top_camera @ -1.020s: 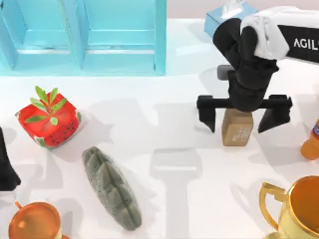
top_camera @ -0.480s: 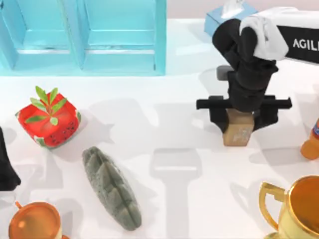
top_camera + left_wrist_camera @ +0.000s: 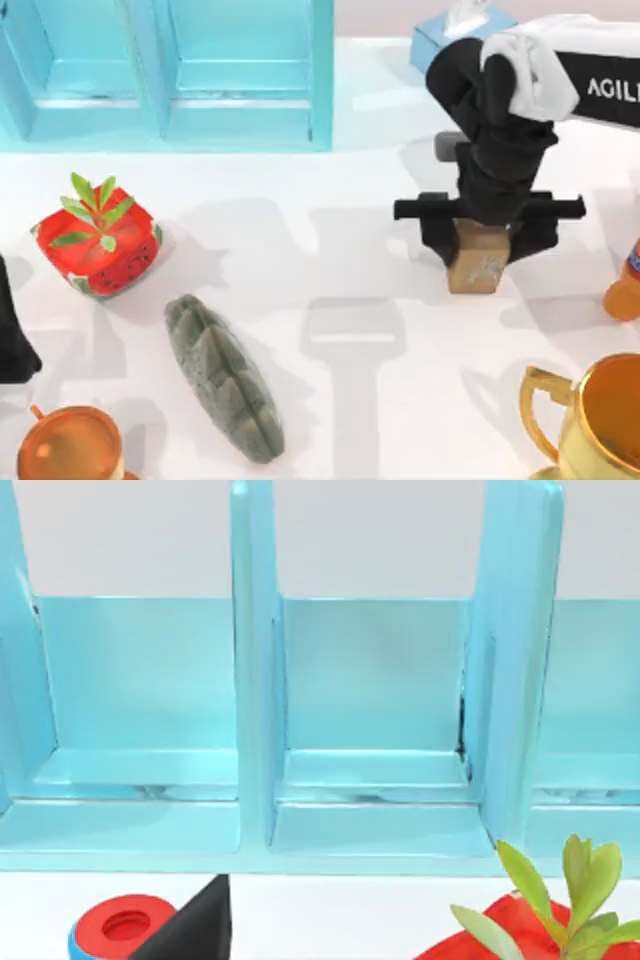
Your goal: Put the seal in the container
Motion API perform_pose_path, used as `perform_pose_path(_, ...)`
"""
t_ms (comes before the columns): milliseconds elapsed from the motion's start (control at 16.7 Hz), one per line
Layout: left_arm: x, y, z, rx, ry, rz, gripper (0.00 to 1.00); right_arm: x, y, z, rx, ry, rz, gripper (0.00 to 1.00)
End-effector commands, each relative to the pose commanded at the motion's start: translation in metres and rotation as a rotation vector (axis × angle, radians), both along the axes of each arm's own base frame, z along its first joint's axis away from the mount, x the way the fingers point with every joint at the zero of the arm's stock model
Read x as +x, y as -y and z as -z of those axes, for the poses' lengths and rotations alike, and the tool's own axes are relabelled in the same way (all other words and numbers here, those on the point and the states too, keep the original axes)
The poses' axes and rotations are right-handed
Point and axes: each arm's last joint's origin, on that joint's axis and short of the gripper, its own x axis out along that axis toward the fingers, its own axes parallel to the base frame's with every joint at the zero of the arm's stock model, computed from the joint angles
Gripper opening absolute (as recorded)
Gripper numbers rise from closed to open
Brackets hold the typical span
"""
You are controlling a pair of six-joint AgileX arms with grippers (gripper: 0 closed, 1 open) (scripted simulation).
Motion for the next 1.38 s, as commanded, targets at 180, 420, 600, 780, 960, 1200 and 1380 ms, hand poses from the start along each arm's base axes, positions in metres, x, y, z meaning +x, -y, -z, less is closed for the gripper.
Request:
perform_pose_path(180, 0.000, 0.000, 0.000, 0.000, 0.000, 0.000, 1.00, 0.000, 0.000, 0.000, 0.000, 0.000, 0.000, 0.00)
perform_pose_path(420, 0.000, 0.000, 0.000, 0.000, 0.000, 0.000, 1.00, 0.002, 0.001, -0.005, 0.000, 0.004, 0.006, 0.00)
perform_pose_path(600, 0.000, 0.000, 0.000, 0.000, 0.000, 0.000, 1.00, 0.006, 0.000, -0.033, 0.001, 0.004, 0.012, 0.00)
perform_pose_path(780, 0.000, 0.000, 0.000, 0.000, 0.000, 0.000, 1.00, 0.004, 0.001, -0.071, -0.007, -0.014, 0.008, 0.00)
perform_pose_path(960, 0.000, 0.000, 0.000, 0.000, 0.000, 0.000, 1.00, 0.001, 0.001, -0.099, -0.001, 0.001, 0.004, 0.00)
perform_pose_path(1200, 0.000, 0.000, 0.000, 0.000, 0.000, 0.000, 1.00, 0.001, 0.001, -0.099, -0.001, -0.001, 0.004, 0.00)
perform_pose_path(1380, 0.000, 0.000, 0.000, 0.000, 0.000, 0.000, 1.00, 0.006, 0.015, -0.106, -0.003, 0.030, 0.004, 0.00)
